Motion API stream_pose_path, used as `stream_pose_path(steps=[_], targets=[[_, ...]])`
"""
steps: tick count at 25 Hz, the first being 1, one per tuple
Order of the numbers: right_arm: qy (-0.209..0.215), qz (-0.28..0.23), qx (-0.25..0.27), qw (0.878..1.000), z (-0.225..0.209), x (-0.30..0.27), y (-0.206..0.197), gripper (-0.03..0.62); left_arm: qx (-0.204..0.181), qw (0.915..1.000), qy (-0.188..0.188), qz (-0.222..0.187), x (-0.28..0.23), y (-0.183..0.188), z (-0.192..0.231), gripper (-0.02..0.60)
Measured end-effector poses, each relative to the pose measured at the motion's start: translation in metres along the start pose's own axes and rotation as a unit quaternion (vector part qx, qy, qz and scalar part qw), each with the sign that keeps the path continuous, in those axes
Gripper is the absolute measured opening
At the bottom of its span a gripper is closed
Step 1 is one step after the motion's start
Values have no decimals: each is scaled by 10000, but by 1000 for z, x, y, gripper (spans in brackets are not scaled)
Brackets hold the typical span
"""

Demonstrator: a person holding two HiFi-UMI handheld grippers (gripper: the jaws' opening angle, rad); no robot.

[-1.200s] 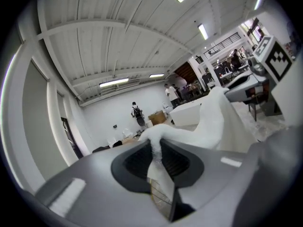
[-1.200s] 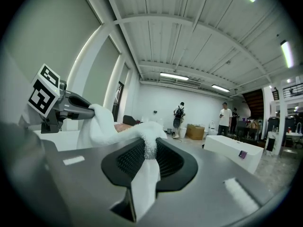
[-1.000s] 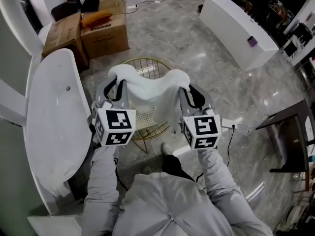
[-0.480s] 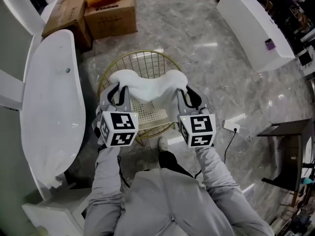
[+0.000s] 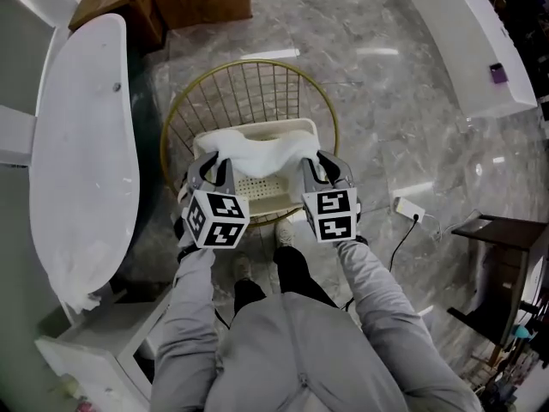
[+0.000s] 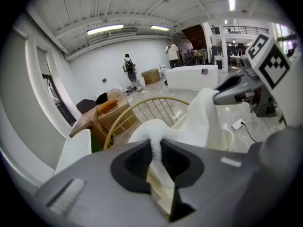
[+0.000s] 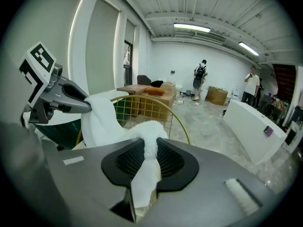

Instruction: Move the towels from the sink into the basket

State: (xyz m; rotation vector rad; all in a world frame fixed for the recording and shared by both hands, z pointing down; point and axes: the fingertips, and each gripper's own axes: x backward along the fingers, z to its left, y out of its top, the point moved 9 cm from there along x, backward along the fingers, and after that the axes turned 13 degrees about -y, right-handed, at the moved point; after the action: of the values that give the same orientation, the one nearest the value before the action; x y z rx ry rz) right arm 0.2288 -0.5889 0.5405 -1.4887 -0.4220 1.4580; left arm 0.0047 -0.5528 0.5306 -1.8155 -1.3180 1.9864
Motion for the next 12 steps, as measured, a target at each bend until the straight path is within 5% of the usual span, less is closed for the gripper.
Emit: stream_pose_path(steps=[12], targets=[[478, 1066, 160, 9930, 16, -48, -45, 84, 498, 9945, -585, 709, -53, -43, -11, 112]])
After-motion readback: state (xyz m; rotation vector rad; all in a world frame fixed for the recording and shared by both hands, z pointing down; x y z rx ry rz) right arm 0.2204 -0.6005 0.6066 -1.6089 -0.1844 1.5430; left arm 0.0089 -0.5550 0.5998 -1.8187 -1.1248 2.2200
